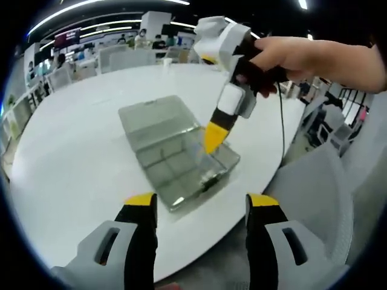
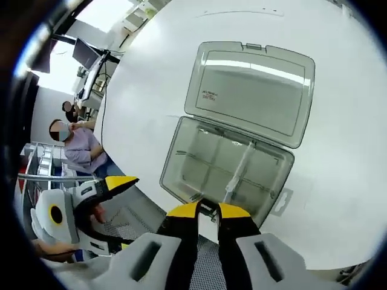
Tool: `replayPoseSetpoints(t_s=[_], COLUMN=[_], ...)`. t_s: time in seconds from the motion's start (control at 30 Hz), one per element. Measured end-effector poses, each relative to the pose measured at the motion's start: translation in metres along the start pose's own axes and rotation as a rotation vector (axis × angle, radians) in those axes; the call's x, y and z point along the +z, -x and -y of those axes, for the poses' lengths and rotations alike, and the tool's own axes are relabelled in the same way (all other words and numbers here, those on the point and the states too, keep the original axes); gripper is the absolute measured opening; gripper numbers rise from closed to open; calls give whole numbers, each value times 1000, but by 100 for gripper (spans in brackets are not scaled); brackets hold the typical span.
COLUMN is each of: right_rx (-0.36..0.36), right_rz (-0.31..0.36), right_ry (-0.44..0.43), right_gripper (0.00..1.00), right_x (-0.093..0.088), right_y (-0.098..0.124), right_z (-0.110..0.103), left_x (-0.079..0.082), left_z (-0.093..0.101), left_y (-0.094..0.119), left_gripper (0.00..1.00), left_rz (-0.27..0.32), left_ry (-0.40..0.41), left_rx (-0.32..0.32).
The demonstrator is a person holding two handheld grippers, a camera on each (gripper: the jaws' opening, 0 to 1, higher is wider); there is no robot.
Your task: Insert the divider into the dual guide fixture by aligning both edges with the guide slots and pushing it downward to the bottom, including one-sided entry, uneven engagement, binding, and posture correction.
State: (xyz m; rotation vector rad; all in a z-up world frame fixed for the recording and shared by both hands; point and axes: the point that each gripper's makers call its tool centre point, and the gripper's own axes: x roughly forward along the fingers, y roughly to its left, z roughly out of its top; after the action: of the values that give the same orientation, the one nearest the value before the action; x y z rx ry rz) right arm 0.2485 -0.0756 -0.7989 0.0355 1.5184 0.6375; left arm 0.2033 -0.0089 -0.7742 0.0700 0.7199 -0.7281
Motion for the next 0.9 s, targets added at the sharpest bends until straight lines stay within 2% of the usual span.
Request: replayPoseSetpoints(t_s=[0.27, 0.53, 0.9], right_rx=[37, 59, 78], right_rz=[-10, 8, 27], right_ry=[23, 32, 25], right_gripper=[6, 5, 4], right_x=[7, 10, -4], right_y=[2, 5, 6], right_z=[-4, -2, 1], left_x=[-9, -10, -12], left_z=[-11, -11, -10], left_y=[-2, -7, -10], left_gripper=[57, 57, 57], left_rz=[-18, -25, -14], left_ry=[21, 32, 54], left_rx=[5, -3, -6])
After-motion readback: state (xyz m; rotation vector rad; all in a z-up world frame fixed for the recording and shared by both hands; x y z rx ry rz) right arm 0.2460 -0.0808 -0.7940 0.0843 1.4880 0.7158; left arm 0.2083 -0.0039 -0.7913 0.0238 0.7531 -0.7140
